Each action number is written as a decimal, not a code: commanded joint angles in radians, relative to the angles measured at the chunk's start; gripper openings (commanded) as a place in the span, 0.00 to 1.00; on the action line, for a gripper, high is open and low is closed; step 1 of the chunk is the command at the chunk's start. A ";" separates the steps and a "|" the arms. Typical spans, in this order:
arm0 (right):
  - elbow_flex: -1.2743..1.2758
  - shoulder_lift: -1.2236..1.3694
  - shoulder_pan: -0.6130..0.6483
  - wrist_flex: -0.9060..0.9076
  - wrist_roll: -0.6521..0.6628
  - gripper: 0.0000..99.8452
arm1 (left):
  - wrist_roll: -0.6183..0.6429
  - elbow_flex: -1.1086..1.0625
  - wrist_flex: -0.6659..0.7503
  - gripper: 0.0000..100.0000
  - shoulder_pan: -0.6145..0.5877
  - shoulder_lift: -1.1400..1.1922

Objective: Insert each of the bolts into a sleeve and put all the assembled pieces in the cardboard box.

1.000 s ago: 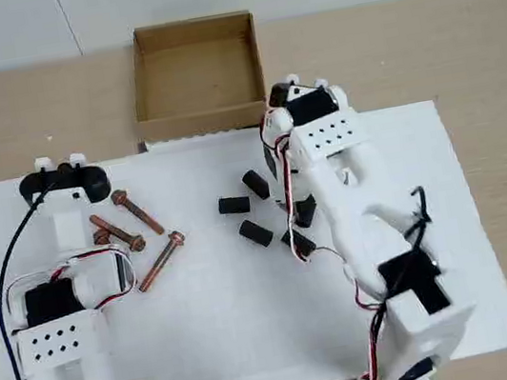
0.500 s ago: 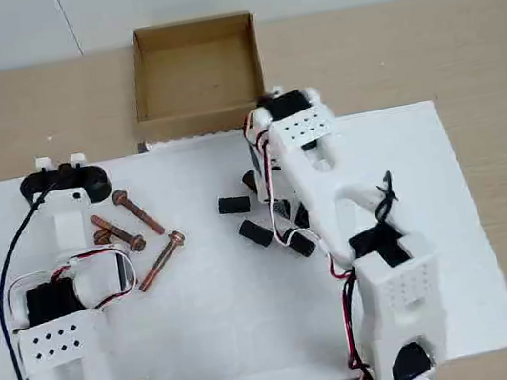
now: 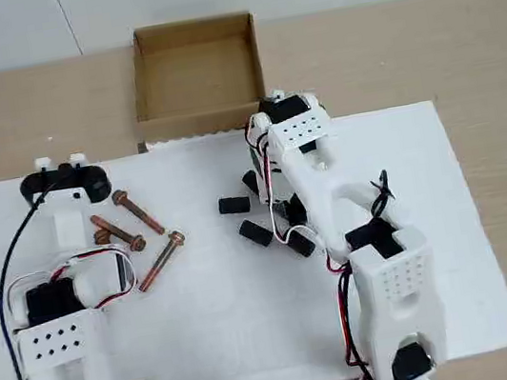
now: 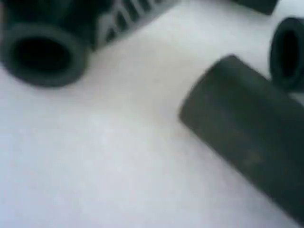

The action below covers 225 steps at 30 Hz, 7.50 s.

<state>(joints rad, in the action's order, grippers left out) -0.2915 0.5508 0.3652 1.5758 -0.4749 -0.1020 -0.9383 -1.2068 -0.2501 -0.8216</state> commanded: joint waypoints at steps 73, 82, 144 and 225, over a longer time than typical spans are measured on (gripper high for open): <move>0.292 -0.515 -0.323 0.124 0.083 0.00 | 0.729 1.509 -0.512 0.11 0.071 1.378; 0.348 -0.516 -0.321 0.117 0.075 0.00 | 0.729 1.504 -0.516 0.11 0.075 1.390; 0.353 -0.700 -0.288 0.093 0.075 0.00 | 0.687 1.204 -0.307 0.00 0.137 1.208; 1.760 -2.358 0.437 -0.782 0.575 0.00 | 0.718 -0.209 0.279 0.00 0.592 -0.994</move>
<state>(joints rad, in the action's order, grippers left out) 1.4776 -1.7937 0.7948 0.8270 0.0913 0.6099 -1.1638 -0.9475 0.3376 -1.8052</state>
